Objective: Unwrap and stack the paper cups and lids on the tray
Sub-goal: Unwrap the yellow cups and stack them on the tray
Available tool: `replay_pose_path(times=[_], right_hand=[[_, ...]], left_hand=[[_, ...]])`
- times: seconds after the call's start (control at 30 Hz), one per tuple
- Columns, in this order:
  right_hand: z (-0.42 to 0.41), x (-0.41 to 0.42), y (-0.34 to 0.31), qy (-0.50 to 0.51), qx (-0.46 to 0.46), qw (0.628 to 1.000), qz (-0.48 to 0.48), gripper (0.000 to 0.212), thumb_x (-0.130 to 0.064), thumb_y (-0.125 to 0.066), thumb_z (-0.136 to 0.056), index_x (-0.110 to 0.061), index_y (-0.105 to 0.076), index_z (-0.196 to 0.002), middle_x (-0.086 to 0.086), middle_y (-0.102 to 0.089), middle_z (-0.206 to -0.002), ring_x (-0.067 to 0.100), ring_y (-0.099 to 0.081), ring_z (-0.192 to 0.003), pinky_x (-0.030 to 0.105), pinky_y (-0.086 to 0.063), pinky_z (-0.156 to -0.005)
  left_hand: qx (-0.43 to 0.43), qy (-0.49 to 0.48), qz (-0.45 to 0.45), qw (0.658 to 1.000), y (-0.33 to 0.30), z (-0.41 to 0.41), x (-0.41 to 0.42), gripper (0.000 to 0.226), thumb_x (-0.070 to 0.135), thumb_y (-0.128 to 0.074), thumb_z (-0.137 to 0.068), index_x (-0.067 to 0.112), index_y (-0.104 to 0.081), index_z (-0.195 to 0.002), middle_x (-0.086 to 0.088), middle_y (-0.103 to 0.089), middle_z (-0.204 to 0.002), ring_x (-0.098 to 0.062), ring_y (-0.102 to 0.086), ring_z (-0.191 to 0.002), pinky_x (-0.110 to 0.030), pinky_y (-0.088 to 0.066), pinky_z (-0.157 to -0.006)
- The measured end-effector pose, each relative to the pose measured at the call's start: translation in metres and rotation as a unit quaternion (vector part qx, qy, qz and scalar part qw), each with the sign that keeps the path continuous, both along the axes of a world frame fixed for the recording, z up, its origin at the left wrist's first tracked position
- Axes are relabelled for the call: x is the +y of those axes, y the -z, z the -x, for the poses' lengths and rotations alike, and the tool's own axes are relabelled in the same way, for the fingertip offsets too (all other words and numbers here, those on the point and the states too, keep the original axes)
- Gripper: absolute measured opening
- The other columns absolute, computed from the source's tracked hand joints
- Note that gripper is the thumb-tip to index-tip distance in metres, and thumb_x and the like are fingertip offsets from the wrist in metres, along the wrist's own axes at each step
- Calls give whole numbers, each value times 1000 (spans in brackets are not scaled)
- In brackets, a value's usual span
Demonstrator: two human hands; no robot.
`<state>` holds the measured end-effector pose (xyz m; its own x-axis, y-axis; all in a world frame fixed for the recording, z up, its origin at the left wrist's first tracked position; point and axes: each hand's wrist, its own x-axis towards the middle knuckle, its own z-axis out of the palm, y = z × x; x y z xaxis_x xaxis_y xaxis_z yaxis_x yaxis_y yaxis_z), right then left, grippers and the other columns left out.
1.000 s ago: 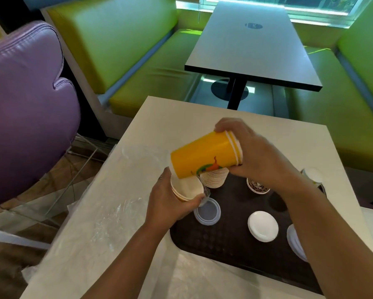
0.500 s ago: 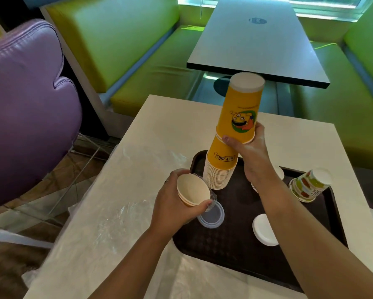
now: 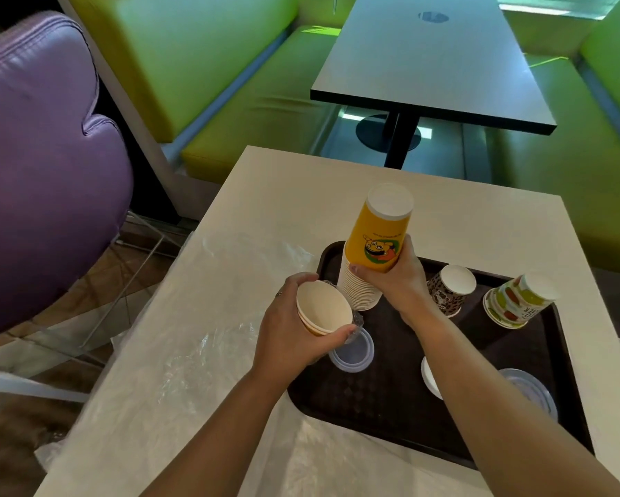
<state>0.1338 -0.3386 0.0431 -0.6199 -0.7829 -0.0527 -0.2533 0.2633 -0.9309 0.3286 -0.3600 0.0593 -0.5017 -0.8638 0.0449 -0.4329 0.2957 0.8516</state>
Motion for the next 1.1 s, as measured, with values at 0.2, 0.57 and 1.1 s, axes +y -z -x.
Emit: replay_pose_path(times=[0.2, 0.57, 1.1], right_hand=[[-5, 1, 3, 10, 24, 999, -39, 97, -67, -74, -41, -37, -36, -125, -10, -56, -122, 17, -52, -119, 54, -38, -102], [-68, 50, -40, -178, 157, 968, 78, 60, -50, -65, -74, -26, -48, -126, -11, -45, -126, -7, -42, -117, 6, -32, -93], [-58, 49, -54, -235, 128, 963, -30, 63, -38, -71, -80, -41, -39, -135, -12, -39, -131, 5, -37, -119, 20, -32, -92]], left_hand=[[7, 0, -1, 1000, 0, 1, 3, 85, 45, -88, -52, 42, -35, -119, 36, -41, -106, 2, -44, -99, 6, -34, -74], [48, 8, -5, 999, 0, -2, 7, 83, 38, -88, -53, 33, -43, -123, 28, -51, -107, 9, -54, -97, 2, -37, -75], [-10, 86, -22, 996, -4, -14, 6, 78, 43, -87, -57, 41, -36, -117, 25, -52, -105, 9, -54, -90, -3, -44, -70]])
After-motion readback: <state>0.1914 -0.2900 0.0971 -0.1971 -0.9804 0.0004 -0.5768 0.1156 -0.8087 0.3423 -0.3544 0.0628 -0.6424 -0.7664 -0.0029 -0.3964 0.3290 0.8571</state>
